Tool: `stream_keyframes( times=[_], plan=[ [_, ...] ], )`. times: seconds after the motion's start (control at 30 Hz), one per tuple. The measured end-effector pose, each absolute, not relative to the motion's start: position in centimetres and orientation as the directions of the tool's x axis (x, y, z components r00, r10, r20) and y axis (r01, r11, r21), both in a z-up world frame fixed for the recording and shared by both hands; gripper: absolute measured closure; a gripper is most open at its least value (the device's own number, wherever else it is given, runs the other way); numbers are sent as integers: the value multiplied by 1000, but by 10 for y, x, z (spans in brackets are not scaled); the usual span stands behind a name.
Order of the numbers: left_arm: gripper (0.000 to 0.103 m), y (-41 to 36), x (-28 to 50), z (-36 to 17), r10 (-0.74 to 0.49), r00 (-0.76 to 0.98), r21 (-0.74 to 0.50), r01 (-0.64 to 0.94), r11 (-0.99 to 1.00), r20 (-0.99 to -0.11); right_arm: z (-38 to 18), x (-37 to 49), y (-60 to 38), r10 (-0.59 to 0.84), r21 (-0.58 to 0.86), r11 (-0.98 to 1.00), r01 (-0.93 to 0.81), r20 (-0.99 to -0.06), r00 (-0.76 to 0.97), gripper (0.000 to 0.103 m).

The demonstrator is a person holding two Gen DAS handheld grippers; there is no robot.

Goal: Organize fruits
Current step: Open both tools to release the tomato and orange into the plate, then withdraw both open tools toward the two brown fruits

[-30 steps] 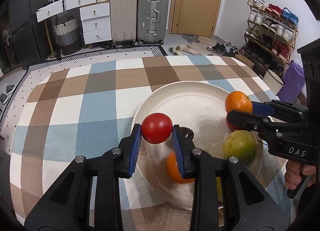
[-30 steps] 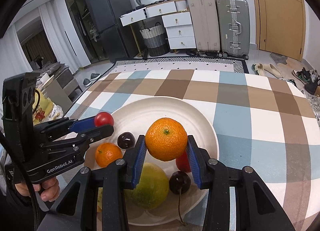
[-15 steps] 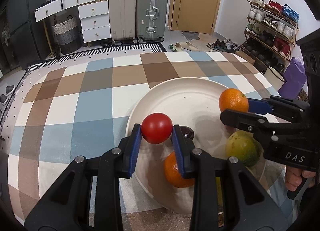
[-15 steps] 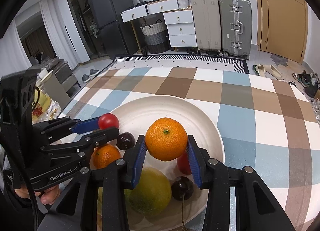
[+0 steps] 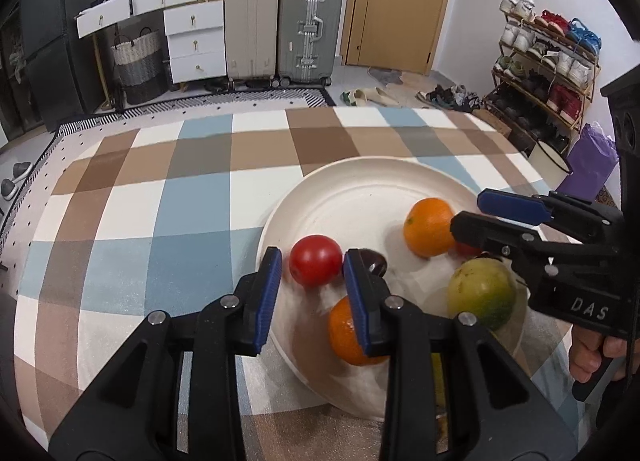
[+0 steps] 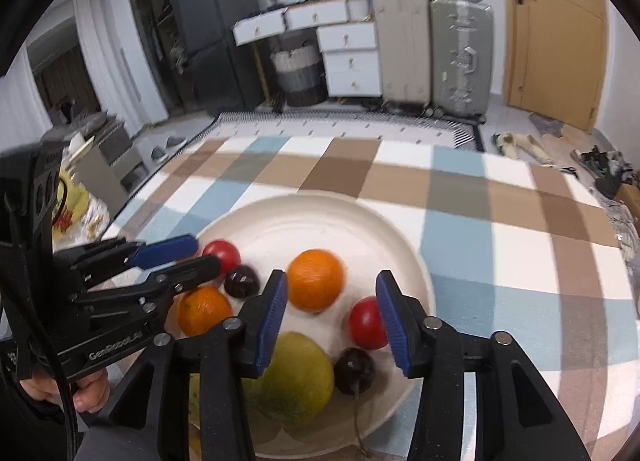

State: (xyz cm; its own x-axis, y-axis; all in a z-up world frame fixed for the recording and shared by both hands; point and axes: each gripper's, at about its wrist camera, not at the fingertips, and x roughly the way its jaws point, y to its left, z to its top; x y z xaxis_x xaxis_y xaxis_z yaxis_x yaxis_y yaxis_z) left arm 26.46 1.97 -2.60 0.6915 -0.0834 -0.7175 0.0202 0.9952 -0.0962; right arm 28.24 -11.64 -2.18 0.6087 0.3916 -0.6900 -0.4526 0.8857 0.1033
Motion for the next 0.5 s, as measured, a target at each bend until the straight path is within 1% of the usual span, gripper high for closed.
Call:
stream_keyframes(
  times=[0.03,0.07,0.1,0.13,0.17,0.2,0.27,0.3,0.37,0.43,0.47,0.5],
  plan=[
    [68,19,262,-23,-86,698,-98,22,995,-711,-19,280,-121,385,104,893,-438,-682,622,51],
    [60,20,259,-21,-85,701,-100,20,995,-708,-17,279,-124,382,108,897,-428,-676,630,46],
    [51,20,257,-18,-81,704,-99,16,995,-705,-15,277,-128,381,112,900,-421,-671,636,42],
    [46,21,254,-16,-77,708,-97,12,995,-702,-12,276,-133,380,120,903,-412,-669,639,34],
    [36,21,251,-13,-71,717,-95,6,995,-693,-11,274,-135,380,124,905,-408,-668,640,25],
    [27,22,247,-9,-64,726,-93,0,996,-685,-9,272,-138,379,128,906,-402,-666,642,22],
    [19,23,239,-2,-60,739,-94,-4,996,-671,-4,266,-146,375,134,912,-389,-656,655,14],
    [18,23,236,1,-59,742,-96,-6,995,-667,-2,264,-148,376,138,912,-386,-655,655,12],
    [15,23,229,7,-52,739,-93,-14,996,-671,0,258,-153,377,149,913,-379,-664,646,3],
    [10,22,220,12,-40,741,-81,-19,997,-670,3,251,-157,380,157,913,-377,-665,643,1],
    [4,21,216,14,-36,745,-75,-18,997,-666,4,246,-158,383,156,911,-381,-661,645,1],
    [1,20,212,16,-33,749,-70,-18,997,-662,6,242,-159,384,152,910,-385,-658,648,1]
  ],
)
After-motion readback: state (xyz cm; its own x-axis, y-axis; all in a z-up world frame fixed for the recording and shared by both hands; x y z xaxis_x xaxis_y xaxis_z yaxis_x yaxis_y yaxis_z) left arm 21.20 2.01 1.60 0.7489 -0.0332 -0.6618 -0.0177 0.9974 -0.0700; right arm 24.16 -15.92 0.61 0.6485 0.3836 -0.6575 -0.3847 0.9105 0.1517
